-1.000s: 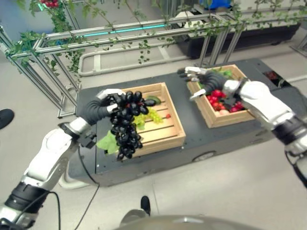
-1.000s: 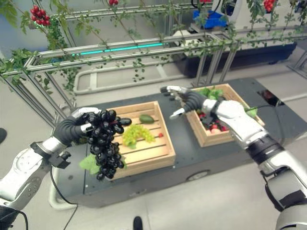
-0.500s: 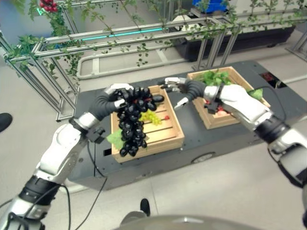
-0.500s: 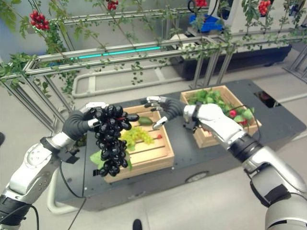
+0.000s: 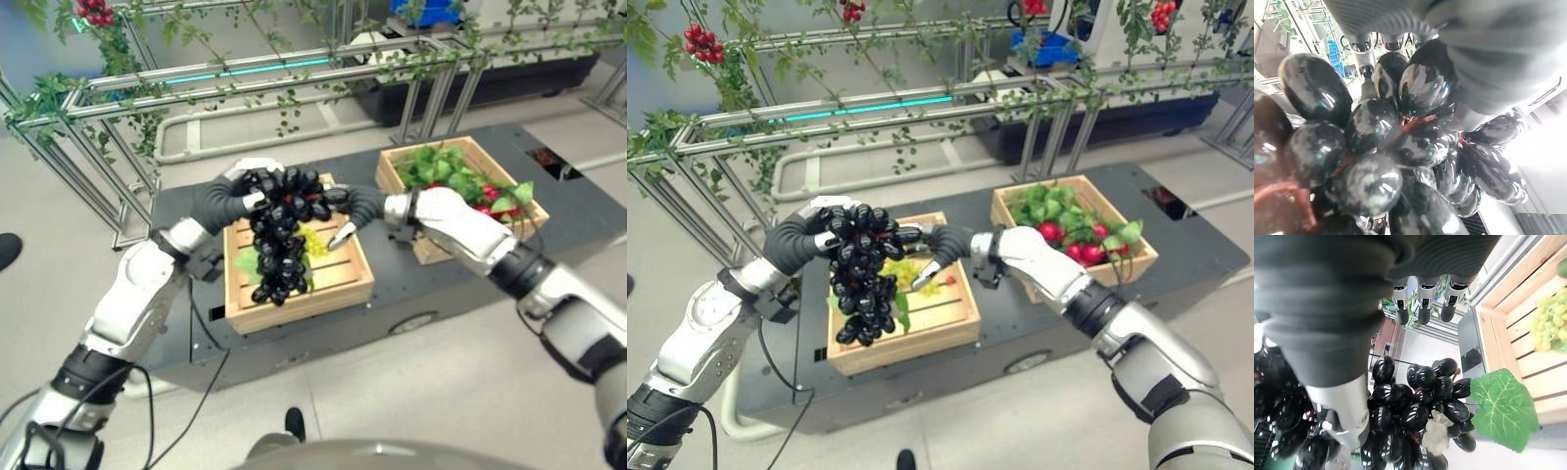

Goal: Pick up the fruits from the basket on one side to the basket on the other side

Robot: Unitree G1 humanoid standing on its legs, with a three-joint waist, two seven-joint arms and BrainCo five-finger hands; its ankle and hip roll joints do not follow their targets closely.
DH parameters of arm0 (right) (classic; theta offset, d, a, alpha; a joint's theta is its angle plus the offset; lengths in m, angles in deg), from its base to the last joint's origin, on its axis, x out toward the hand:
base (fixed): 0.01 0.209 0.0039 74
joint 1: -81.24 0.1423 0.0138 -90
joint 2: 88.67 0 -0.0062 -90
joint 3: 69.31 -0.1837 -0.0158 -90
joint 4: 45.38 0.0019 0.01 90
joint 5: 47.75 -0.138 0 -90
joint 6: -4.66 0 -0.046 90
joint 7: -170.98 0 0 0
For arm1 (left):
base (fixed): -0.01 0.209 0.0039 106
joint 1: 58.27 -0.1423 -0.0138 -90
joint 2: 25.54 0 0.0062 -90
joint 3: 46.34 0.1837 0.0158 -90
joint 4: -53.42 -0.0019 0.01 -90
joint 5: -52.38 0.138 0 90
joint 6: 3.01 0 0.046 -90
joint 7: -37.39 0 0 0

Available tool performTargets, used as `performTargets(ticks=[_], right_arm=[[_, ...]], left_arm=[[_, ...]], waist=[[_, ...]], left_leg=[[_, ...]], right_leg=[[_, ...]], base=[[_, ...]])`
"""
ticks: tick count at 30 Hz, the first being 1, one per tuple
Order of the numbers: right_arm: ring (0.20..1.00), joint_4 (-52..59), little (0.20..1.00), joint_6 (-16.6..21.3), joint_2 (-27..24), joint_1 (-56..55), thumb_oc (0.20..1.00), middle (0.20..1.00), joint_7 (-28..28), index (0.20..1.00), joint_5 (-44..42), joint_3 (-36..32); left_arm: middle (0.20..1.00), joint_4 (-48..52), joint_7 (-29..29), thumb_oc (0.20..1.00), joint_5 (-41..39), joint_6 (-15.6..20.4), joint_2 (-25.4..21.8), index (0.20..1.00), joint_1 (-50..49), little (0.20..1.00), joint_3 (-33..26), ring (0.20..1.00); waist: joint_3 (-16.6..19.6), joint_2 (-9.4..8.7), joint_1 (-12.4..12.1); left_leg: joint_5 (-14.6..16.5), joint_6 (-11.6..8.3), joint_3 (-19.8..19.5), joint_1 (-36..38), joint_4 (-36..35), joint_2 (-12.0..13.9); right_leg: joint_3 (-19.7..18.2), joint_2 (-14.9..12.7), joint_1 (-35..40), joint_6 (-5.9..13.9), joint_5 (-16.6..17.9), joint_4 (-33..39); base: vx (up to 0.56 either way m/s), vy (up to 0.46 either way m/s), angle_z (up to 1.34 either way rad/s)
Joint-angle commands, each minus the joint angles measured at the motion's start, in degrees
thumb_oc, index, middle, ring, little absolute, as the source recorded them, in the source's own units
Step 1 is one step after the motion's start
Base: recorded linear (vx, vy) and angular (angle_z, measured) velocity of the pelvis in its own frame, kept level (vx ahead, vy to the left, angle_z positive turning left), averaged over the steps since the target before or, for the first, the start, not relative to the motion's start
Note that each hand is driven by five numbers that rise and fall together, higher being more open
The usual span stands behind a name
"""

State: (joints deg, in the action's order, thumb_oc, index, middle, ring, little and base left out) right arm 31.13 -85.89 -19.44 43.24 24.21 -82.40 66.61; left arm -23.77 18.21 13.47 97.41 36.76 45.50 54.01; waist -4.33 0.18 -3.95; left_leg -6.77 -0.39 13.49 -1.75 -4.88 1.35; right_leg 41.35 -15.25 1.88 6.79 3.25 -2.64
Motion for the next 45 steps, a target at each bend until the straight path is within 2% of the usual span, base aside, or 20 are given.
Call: performTargets(ticks=[1,18,22,24,32,39,45], right_arm=[[1.000,4.97,1.000,0.52,0.68,6.67,1.000,1.000,1.67,1.000,-4.74,3.79],[1.000,17.45,1.000,-4.70,-0.61,7.75,1.000,1.000,8.66,1.000,-8.47,8.83],[1.000,19.42,1.000,-4.56,-2.87,8.90,1.000,1.000,8.91,1.000,-9.01,9.06],[1.000,20.45,1.000,-3.86,-5.58,9.84,1.000,1.000,8.60,1.000,-10.03,8.53],[1.000,20.24,1.000,-3.38,-8.53,8.36,1.000,1.000,8.10,1.000,-12.18,6.00],[1.000,20.00,1.000,-4.06,-7.47,6.77,1.000,1.000,8.56,1.000,-13.29,4.76],[1.000,18.79,1.000,-5.80,-2.80,4.26,1.000,1.000,9.02,1.000,-17.92,3.36]], left_arm=[[0.200,1.18,0.14,0.200,1.30,2.56,1.49,0.200,7.91,0.200,2.12,0.200],[0.200,-0.40,-0.56,0.200,5.97,2.50,2.62,0.200,10.25,0.200,2.50,0.200],[0.200,-0.67,-0.63,0.200,6.77,2.45,2.59,0.200,9.61,0.200,1.84,0.200],[0.200,-0.69,-0.97,0.200,7.05,2.26,2.20,0.200,8.68,0.200,1.16,0.200],[0.200,-0.44,-1.20,0.200,7.69,2.73,1.70,0.200,8.19,0.200,0.42,0.200],[0.200,-0.68,-0.95,0.200,9.91,3.23,1.50,0.200,8.23,0.200,0.09,0.200],[0.200,-0.94,-0.57,0.200,10.17,3.54,2.72,0.200,8.25,0.200,-0.35,0.200]], waist=[[2.09,-2.46,-0.91],[1.94,-2.88,-0.73],[1.81,-2.98,-0.59],[1.84,-3.18,-0.53],[1.93,-3.47,-0.52],[2.06,-3.54,-0.66],[1.98,-3.39,-0.68]], left_leg=[[7.39,-3.33,0.78,5.46,0.42,-1.87],[7.47,-3.34,1.21,5.32,0.37,-1.61],[7.42,-3.35,1.31,5.28,0.37,-1.61],[7.40,-3.39,1.41,5.13,0.35,-1.55],[7.44,-3.37,1.41,5.15,0.39,-1.58],[7.48,-3.42,1.49,5.17,0.37,-1.51],[7.40,-3.30,1.52,5.15,0.39,-1.47]], right_leg=[[-1.43,0.51,-4.12,2.03,4.79,1.85],[-2.21,0.83,-4.46,1.91,4.85,2.03],[-2.26,0.94,-4.46,1.98,4.96,2.05],[-2.26,0.97,-4.63,2.05,5.01,2.03],[-2.17,1.03,-4.45,2.17,5.02,2.00],[-2.15,1.04,-4.44,2.17,5.03,2.13],[-2.21,1.04,-4.61,1.99,5.02,2.08]], base=[[0.00,0.000,0.00],[0.00,0.000,0.00],[0.00,0.000,0.00],[0.00,0.000,0.00],[0.00,0.000,-0.01],[0.00,0.000,0.00],[0.00,0.000,0.00]])
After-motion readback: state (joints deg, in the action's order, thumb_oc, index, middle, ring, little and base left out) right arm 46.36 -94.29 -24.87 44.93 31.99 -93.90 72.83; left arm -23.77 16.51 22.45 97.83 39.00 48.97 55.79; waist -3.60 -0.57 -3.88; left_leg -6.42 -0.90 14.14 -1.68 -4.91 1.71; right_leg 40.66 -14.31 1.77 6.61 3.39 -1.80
